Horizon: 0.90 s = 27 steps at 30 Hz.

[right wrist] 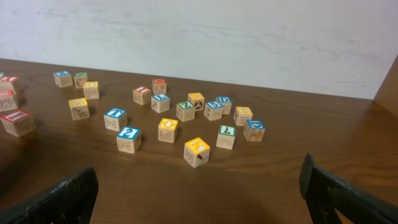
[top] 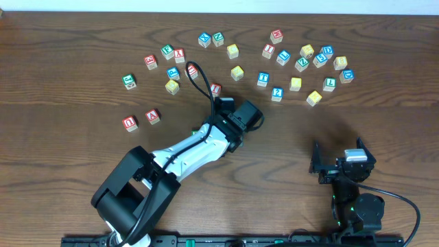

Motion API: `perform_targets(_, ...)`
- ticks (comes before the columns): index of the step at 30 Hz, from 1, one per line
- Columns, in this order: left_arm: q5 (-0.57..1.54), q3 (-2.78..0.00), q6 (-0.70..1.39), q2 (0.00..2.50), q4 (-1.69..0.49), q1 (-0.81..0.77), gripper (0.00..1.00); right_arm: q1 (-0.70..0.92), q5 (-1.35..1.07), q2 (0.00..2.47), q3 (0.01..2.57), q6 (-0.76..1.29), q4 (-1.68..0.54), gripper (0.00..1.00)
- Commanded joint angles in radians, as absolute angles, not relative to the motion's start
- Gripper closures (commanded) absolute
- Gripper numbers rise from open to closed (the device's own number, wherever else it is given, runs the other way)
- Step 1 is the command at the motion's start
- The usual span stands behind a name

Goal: Spell out ROBOT

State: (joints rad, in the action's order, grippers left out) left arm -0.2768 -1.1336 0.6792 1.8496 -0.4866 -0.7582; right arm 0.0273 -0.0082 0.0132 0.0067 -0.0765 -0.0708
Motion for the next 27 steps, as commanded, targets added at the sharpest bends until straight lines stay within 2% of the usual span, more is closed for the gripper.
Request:
perform_targets(1, -0.306, -1.117, 0.640, 1.826, -0.476, -0.741, 0.61, 0.020, -0.014, 0.013, 0.006, -0.065, -0.075, 0.01)
perform_targets(27, -0.305, -1.166, 0.533, 1.825, -0.392, -0.703, 0.61, 0.020, -0.014, 0.013, 0.006, -0.065, -0.075, 0.01)
